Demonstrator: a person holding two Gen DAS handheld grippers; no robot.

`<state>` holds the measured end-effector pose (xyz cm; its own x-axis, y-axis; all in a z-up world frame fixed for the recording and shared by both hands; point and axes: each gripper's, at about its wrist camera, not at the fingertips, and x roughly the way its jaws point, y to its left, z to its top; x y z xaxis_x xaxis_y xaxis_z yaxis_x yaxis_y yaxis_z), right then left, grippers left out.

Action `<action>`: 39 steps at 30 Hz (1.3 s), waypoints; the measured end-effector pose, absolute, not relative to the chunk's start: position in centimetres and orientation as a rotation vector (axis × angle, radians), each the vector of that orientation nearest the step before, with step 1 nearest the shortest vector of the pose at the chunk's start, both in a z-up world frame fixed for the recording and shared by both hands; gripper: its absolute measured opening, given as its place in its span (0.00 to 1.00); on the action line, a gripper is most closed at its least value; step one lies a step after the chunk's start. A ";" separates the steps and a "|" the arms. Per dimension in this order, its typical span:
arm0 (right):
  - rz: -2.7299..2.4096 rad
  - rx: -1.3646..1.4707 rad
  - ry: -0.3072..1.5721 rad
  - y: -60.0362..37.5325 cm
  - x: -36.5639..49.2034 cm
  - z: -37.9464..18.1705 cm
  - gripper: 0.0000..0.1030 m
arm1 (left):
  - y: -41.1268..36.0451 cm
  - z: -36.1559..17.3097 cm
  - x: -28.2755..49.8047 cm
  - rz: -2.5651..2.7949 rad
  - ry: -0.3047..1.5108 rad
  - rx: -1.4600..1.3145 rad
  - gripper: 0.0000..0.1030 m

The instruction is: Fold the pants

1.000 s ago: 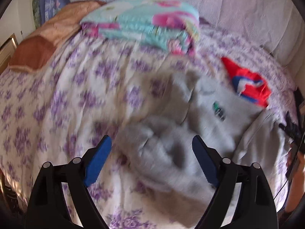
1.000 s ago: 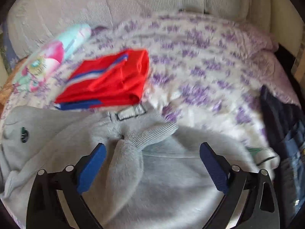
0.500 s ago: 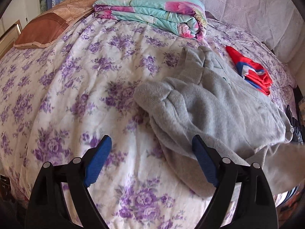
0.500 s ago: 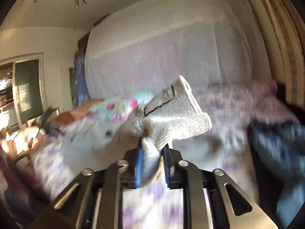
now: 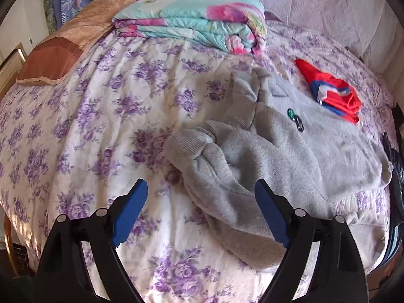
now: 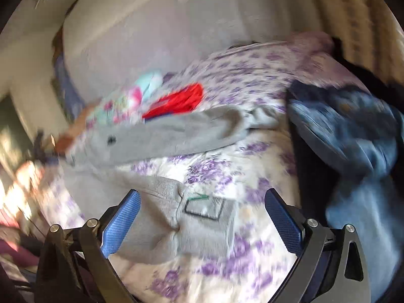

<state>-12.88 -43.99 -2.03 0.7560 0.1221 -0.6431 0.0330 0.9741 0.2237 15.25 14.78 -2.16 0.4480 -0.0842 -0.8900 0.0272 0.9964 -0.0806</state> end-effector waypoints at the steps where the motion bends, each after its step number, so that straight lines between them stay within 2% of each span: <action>1: 0.082 0.127 0.778 -42.8 -11.0 -2.3 0.96 | 14.4 -2.6 15.4 -0.069 1.125 -0.047 0.81; 4: 0.138 -0.113 0.892 -39.5 -7.9 -3.7 0.96 | 13.4 -4.5 15.6 -0.068 1.166 -0.001 0.81; 5: 0.161 -0.152 0.945 -39.1 -6.6 -4.6 0.94 | 13.1 -5.1 15.5 -0.070 1.178 0.007 0.81; 6: 0.194 -0.170 1.034 -38.7 -5.1 -6.2 0.84 | 13.1 -5.7 15.6 -0.079 1.190 0.000 0.77; 7: 0.218 -0.178 1.110 -38.4 -4.6 -7.5 0.39 | 13.2 -6.2 15.6 -0.100 1.203 -0.022 0.55; 8: 0.277 -0.153 1.198 -38.1 -3.7 -8.9 0.29 | 13.4 -6.7 15.7 -0.142 1.232 -0.066 0.43; 9: 0.275 -0.167 1.180 -37.6 -3.6 -8.7 0.18 | 13.5 -6.6 15.7 -0.148 1.232 -0.086 0.36; 10: 0.279 -0.235 1.144 -36.7 -3.7 -7.7 0.17 | 13.6 -6.2 15.5 -0.139 1.215 -0.079 0.23; 12: 0.223 -0.360 1.004 -35.6 -4.3 -4.4 0.16 | 13.6 -4.5 15.4 -0.135 1.176 -0.068 0.18; 15: 0.121 -0.409 0.639 -35.7 -7.3 4.6 0.16 | 14.3 -1.9 15.0 -0.158 1.137 -0.128 0.14; 17: 0.099 -0.465 0.387 -35.3 -12.4 9.4 0.16 | 14.3 -0.9 13.7 -0.176 1.115 -0.130 0.14; 19: 0.150 -0.530 0.321 -35.4 -17.0 10.1 0.17 | 14.4 -0.9 11.9 -0.199 1.115 -0.133 0.14; 21: 0.215 -0.534 0.430 -36.4 -19.9 6.8 0.20 | 14.7 -1.7 9.9 -0.225 1.137 -0.138 0.14; 22: 0.216 -0.528 0.523 -37.0 -21.0 4.2 0.28 | 15.0 -2.2 8.9 -0.231 1.146 -0.139 0.14; 23: 0.216 -0.505 0.629 -37.7 -22.0 1.2 0.42 | 15.6 -2.9 7.9 -0.230 1.161 -0.149 0.14; 25: 0.172 -0.415 0.769 -39.5 -24.2 -4.2 0.58 | 16.9 -4.0 6.9 -0.221 1.196 -0.173 0.14; 27: 0.147 -0.219 0.783 -41.6 -26.1 -5.9 0.61 | 18.1 -4.3 6.5 -0.180 1.198 -0.168 0.14; 29: 0.089 -0.067 0.733 -43.7 -27.5 -5.4 0.91 | 19.1 -3.8 6.8 -0.153 1.170 -0.193 0.25; 31: 0.055 0.125 0.646 -46.4 -28.8 -4.3 0.95 | 19.6 -3.3 7.5 -0.164 1.143 -0.265 0.67; 32: 0.076 0.201 0.606 -47.5 -29.2 -3.7 0.97 | 19.5 -3.0 8.0 -0.167 1.117 -0.289 0.73; 35: 0.011 0.344 0.609 -49.2 -29.3 -3.2 0.97 | 17.8 -3.4 9.9 -0.226 1.117 -0.355 0.77; 37: 0.025 0.454 0.657 -50.0 -28.8 -3.7 0.97 | 16.1 -4.5 11.3 -0.266 1.159 -0.400 0.88; 39: 0.058 0.508 0.724 -48.8 -27.8 -3.4 0.97 | 14.2 -5.7 12.3 -0.240 1.199 -0.374 0.90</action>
<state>-27.84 -48.75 -3.44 0.7528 0.2232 -0.6193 0.1212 0.8777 0.4637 12.29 14.25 -5.73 0.3485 -0.3750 -0.8590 -0.0158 0.9140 -0.4055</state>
